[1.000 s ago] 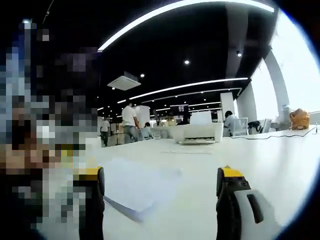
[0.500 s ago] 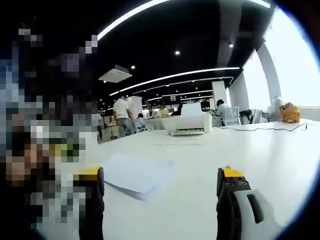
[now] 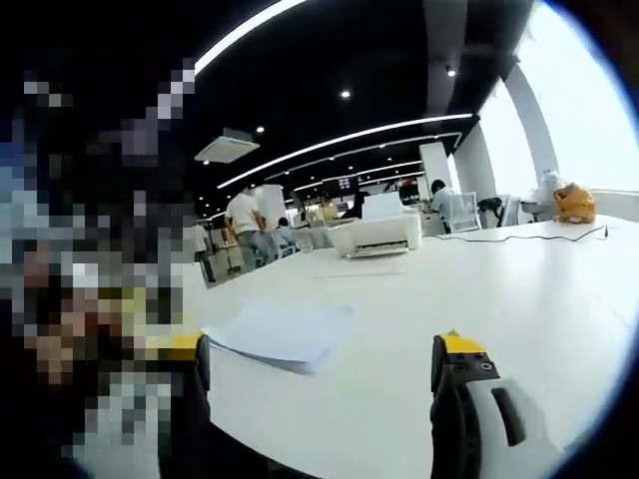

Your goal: Organize the stack of printing papers by aligning and flattening the scattered papers on the table

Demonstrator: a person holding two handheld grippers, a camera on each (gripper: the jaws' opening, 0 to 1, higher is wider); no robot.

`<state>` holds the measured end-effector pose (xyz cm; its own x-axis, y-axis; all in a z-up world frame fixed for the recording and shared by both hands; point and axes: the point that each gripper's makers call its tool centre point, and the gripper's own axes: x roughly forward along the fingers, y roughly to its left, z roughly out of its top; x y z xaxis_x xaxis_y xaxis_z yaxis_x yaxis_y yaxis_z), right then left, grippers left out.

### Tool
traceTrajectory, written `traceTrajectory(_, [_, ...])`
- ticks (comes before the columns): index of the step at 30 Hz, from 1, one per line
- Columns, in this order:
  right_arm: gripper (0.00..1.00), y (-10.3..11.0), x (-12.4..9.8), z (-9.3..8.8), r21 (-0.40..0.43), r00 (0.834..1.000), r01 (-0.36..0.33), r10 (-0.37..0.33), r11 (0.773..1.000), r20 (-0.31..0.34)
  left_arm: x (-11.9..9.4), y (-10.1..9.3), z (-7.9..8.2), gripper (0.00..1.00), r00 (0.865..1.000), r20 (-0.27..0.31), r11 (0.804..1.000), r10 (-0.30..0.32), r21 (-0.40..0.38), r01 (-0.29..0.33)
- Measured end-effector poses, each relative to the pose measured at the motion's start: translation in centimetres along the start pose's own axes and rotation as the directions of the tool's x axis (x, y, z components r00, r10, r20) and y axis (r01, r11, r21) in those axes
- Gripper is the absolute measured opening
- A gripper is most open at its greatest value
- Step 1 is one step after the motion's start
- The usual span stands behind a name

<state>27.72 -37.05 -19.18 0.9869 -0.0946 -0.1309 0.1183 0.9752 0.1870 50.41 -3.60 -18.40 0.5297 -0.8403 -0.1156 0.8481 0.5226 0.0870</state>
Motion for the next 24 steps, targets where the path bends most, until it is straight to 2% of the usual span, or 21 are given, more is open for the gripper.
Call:
traceTrajectory(5, [0.9, -0.5, -0.8, -0.9, -0.05, 0.998, 0.036, -0.038, 0.998, -0.054, -1.0, 0.2, -1.0, 0.97, 0.999, -0.039, 1.0, 0.014, 0.026, -0.012])
traceTrajectory(8, [0.9, -0.4, -1.0, -1.3, -0.058, 0.996, 0.037, -0.041, 0.998, -0.079, -1.3, 0.4, -1.5, 0.97, 0.999, -0.052, 1.0, 0.011, 0.011, -0.01])
traceTrajectory(20, [0.9, 1.7, -0.9, -0.8, -0.108, 0.994, 0.011, -0.022, 0.994, -0.103, -1.1, 0.5, -0.7, 0.97, 0.999, -0.05, 1.0, 0.0, 0.015, 0.001])
traceTrajectory(24, [0.9, 1.5, -0.9, -0.8, -0.099, 0.994, 0.015, -0.025, 0.995, -0.102, -1.1, 0.4, -0.5, 0.97, 0.999, -0.044, 1.0, 0.0, 0.001, 0.0])
